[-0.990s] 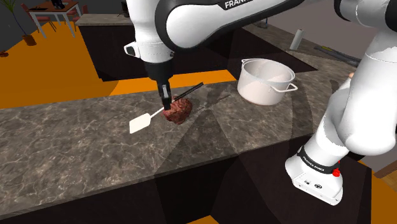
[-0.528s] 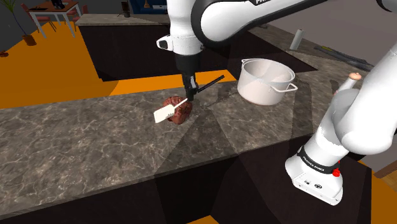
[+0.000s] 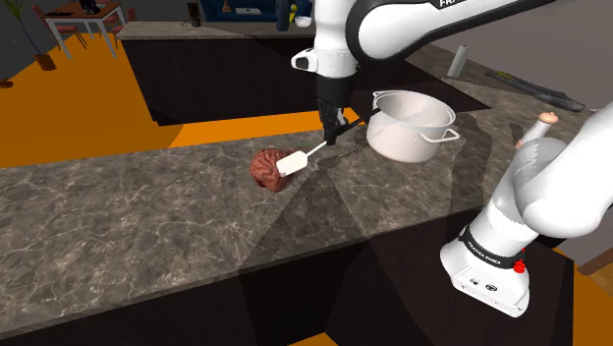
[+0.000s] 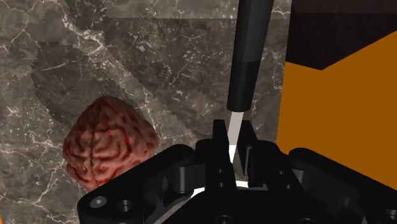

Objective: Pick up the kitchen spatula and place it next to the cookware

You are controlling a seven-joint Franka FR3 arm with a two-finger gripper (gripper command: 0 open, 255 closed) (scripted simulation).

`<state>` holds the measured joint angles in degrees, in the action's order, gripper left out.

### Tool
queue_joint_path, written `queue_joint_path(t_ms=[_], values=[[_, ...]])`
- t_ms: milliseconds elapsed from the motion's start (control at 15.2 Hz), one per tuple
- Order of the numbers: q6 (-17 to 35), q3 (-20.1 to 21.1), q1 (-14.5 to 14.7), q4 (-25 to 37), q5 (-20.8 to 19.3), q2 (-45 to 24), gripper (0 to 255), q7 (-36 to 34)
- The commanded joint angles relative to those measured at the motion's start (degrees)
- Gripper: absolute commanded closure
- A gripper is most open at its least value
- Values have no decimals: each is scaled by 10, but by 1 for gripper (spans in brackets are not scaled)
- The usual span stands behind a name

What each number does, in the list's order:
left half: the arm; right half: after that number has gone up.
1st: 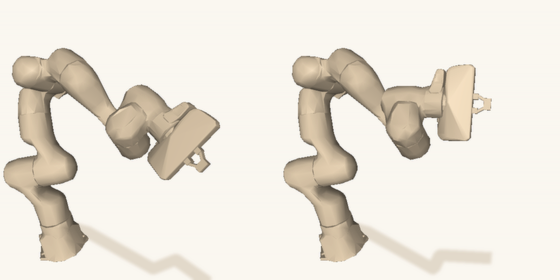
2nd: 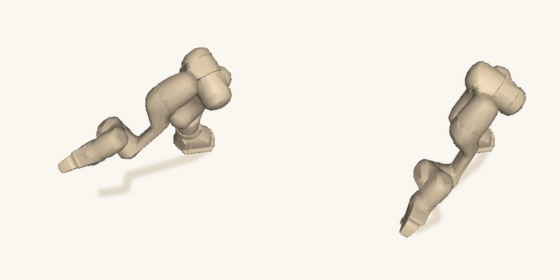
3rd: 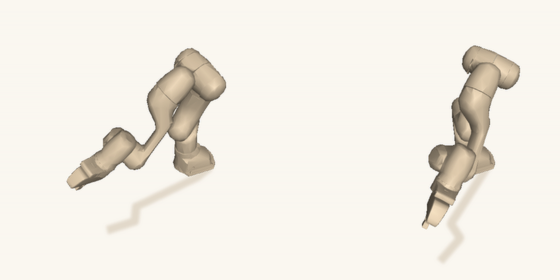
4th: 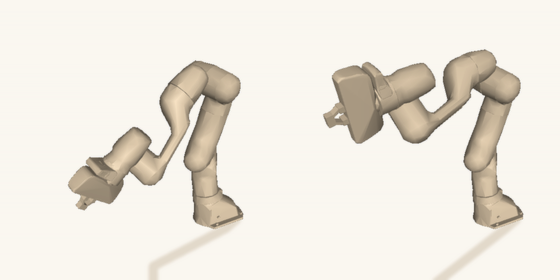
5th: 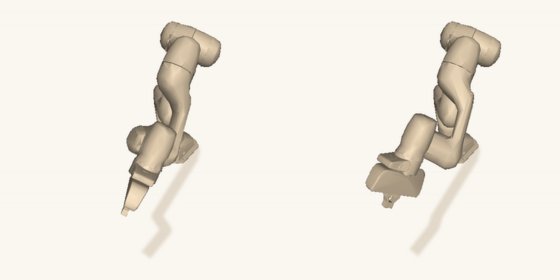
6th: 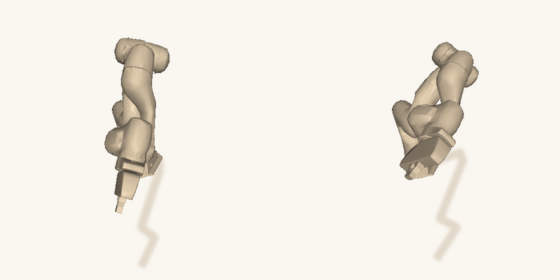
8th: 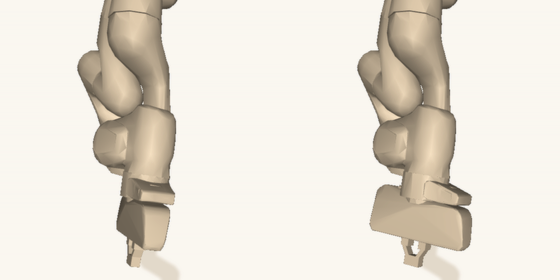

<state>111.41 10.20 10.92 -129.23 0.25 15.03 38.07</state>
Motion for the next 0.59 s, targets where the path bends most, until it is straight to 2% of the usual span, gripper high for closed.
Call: queue_joint_path(t_ms=[0, 528], values=[[2, -18, -10, -30, -2, 29, 255, 27], [-2, -92, -52, -117, -30, 124, 255, 130]])
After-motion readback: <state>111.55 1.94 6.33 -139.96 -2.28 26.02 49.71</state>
